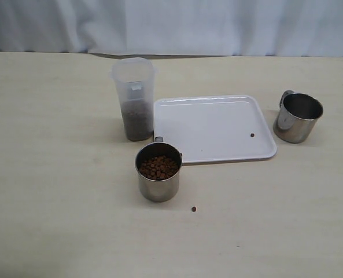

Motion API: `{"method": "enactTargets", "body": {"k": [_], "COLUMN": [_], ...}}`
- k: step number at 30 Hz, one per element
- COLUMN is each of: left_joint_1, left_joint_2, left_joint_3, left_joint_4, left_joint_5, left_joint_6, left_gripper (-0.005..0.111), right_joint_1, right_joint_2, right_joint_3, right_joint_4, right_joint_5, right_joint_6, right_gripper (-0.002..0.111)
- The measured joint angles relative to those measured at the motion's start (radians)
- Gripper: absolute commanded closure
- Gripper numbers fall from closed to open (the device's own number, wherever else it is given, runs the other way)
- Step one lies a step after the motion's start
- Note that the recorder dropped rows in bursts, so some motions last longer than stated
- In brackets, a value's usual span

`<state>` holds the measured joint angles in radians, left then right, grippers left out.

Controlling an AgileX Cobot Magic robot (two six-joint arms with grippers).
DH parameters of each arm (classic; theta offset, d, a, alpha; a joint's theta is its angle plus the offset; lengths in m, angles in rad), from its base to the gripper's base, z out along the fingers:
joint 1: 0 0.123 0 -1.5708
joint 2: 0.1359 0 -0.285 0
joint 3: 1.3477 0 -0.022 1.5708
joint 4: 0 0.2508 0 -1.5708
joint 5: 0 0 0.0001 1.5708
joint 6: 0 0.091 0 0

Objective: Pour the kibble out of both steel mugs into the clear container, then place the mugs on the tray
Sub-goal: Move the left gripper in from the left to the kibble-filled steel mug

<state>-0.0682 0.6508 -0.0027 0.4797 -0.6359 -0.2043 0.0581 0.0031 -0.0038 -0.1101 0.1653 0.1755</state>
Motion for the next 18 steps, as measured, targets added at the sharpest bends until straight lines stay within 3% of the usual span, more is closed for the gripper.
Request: {"method": "enactTargets", "body": {"k": [6,9,12,14,16,18], "left_joint_1": [0.001,0.001,0.001,0.001,-0.001,-0.018], "left_joint_2": [0.628,0.845,0.982,1.040,1.077,1.108], "left_joint_3": [-0.095,-0.178,-0.277,-0.344,-0.391,-0.434], "left_joint_4": [0.246,0.445,0.651,0.783,0.870,0.918], "left_joint_5": [-0.194,-0.280,-0.315,-0.322,-0.326,-0.321], "left_joint_6": [-0.007,-0.041,-0.137,-0.225,-0.286,-0.336], "left_gripper": [0.106,0.097,0.074,0.051,0.029,0.016], "right_joint_1": [0.000,0.000,0.000,0.000,0.000,0.000], "right_joint_2": [0.000,0.000,0.000,0.000,0.000,0.000], "right_joint_3": [0.000,0.000,0.000,0.000,0.000,0.000], "right_joint_4": [0.000,0.000,0.000,0.000,0.000,0.000], "right_joint_5": [0.000,0.000,0.000,0.000,0.000,0.000], "right_joint_6": [0.000,0.000,0.000,0.000,0.000,0.000], "right_gripper": [0.103,0.103,0.103,0.103,0.103,0.103]}}
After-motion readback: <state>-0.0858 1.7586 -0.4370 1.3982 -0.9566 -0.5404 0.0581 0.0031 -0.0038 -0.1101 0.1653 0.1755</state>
